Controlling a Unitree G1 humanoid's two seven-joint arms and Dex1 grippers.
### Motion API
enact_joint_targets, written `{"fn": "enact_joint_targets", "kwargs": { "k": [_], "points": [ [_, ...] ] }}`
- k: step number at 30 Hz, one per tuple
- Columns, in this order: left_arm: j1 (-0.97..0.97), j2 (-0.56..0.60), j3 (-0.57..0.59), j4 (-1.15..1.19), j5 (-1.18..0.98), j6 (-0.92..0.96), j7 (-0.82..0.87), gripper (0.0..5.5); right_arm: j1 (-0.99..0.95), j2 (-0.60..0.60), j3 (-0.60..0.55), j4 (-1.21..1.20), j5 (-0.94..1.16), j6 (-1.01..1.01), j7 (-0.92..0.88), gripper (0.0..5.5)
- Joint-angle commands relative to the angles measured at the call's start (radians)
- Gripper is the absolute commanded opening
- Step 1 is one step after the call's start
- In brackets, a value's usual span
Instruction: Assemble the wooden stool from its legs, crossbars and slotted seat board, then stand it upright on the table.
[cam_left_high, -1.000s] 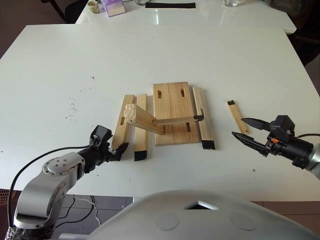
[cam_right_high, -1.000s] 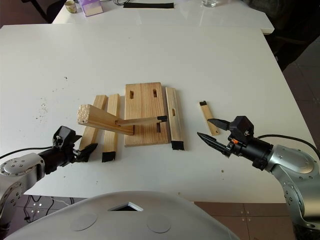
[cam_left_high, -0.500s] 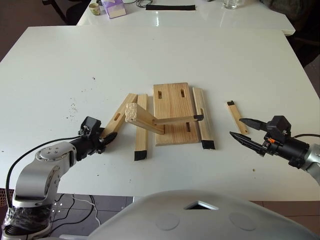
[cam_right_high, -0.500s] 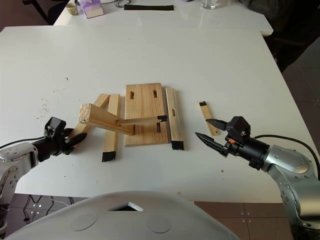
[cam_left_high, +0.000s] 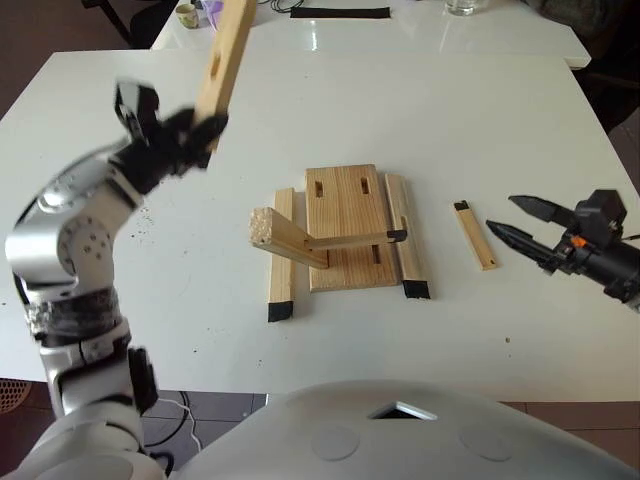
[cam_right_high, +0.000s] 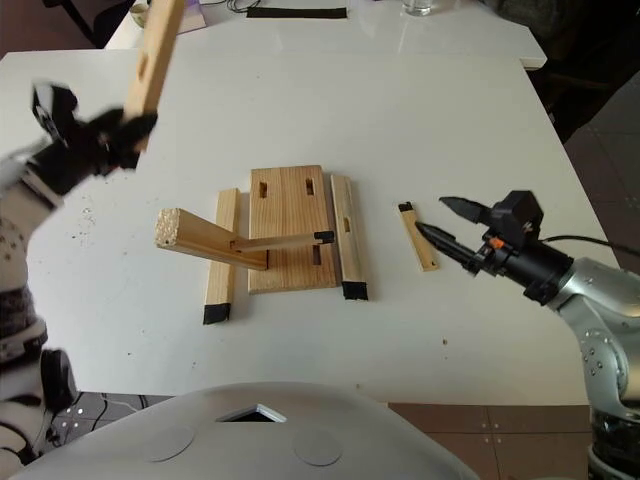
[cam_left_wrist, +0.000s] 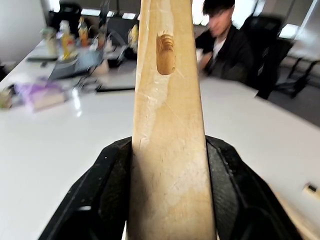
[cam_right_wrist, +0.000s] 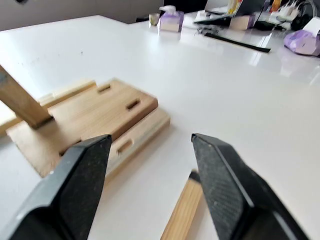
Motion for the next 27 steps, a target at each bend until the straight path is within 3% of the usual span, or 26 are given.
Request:
{"fn": "enact_joint_targets", "kwargs": {
  "k": [1, 6, 11, 14, 17, 27],
  "points": [
    [-0.170, 0.005, 0.042, -0.080, -0.252, 0.087, -0.040, 2.00, -0.205, -0.042, -0.030, -0.017, 0.211, 0.104, -0.028, 2.93],
    [-0.222, 0.055, 0.036, -0.202, -0.549, 0.159, -0.092, 2.00, -0.498, -0.070, 0.044, -0.036, 0.499, 0.234, -0.100, 3.13],
    [-0.154, 0.085, -0.007, -0.275, -0.654, 0.162, -0.098, 2.00, -0.633, -0.085, 0.103, -0.037, 0.682, 0.309, -0.143, 3.13],
    [-0.110, 0.110, -0.041, -0.313, -0.676, 0.161, -0.124, 2.00, -0.688, -0.078, 0.131, -0.029, 0.721, 0.319, -0.166, 3.13],
    [-0.057, 0.147, -0.072, -0.371, -0.642, 0.141, -0.199, 2.00, -0.720, -0.072, 0.145, -0.027, 0.765, 0.320, -0.185, 3.59],
    [-0.013, 0.198, -0.113, -0.389, -0.600, 0.078, -0.283, 2.00, -0.778, -0.101, 0.174, -0.012, 0.936, 0.356, -0.197, 3.59]
  ]
}}
